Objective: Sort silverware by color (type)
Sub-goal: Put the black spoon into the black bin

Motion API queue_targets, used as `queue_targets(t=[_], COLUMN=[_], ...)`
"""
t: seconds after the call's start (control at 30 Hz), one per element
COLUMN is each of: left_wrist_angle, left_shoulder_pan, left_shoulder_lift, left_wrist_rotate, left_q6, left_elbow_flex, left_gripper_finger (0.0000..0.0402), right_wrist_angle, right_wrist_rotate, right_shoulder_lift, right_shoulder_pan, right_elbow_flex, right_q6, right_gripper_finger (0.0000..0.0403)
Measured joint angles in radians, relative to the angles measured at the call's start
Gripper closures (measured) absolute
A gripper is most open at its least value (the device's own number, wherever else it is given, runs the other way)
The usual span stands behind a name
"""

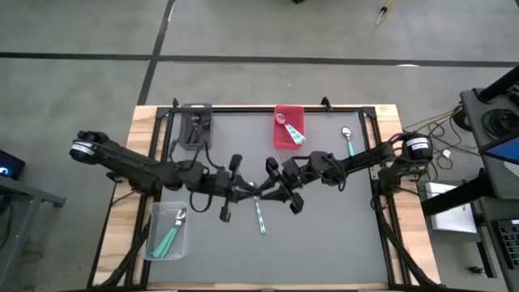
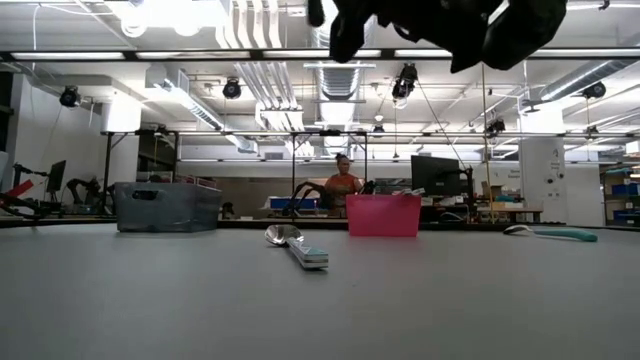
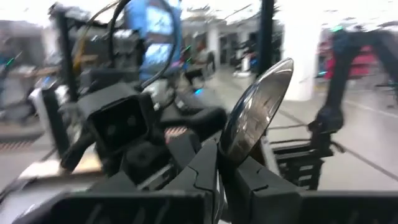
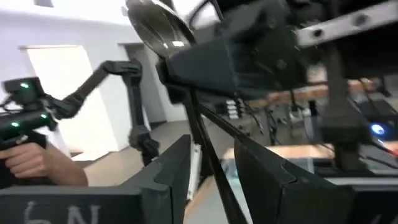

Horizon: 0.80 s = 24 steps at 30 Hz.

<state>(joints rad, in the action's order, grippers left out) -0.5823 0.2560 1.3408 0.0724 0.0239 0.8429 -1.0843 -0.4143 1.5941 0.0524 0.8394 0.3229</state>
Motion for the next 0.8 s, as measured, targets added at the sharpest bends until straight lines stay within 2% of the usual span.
queue_targets(t=[0.17, 0.27, 0.37, 0.53, 0.63, 0.8], left_wrist_angle=[0.218, 0.354, 0.489, 0.715, 0.805, 0.873], left_shoulder_pan=[-0.035, -0.091, -0.176, -0.378, -0.533, -0.830], left_shoulder_lift=[-0.122, -0.193, -0.253, -0.321, -0.344, -0.348], left_wrist_rotate=[0.108, 0.128, 0.127, 0.126, 0.065, -0.149], left_q6=[-0.070, -0.117, -0.169, -0.249, -0.283, -0.297], left_elbow_flex=[0.000, 0.000, 0.000, 0.000, 0.000, 0.000], left_gripper_finger=[0.0401, 0.0401, 0.0401, 0.0401, 0.0402, 0.0402], right_wrist_angle=[0.079, 0.161, 0.263, 0.560, 0.781, 1.021], right_wrist_rotate=[0.000, 0.002, 0.011, 0.142, 0.281, 0.481], right_shoulder_lift=[-0.023, -0.043, -0.079, -0.162, -0.205, -0.239], right_shoulder_pan=[-0.052, -0.075, -0.100, -0.136, -0.142, -0.141], right_elbow_flex=[0.000, 0.000, 0.008, 0.047, 0.081, 0.111], right_q6=[0.026, 0.024, 0.000, -0.116, -0.195, -0.271], right_gripper_finger=[0.0282, 0.0284, 0.0287, 0.0293, 0.0296, 0.0298])
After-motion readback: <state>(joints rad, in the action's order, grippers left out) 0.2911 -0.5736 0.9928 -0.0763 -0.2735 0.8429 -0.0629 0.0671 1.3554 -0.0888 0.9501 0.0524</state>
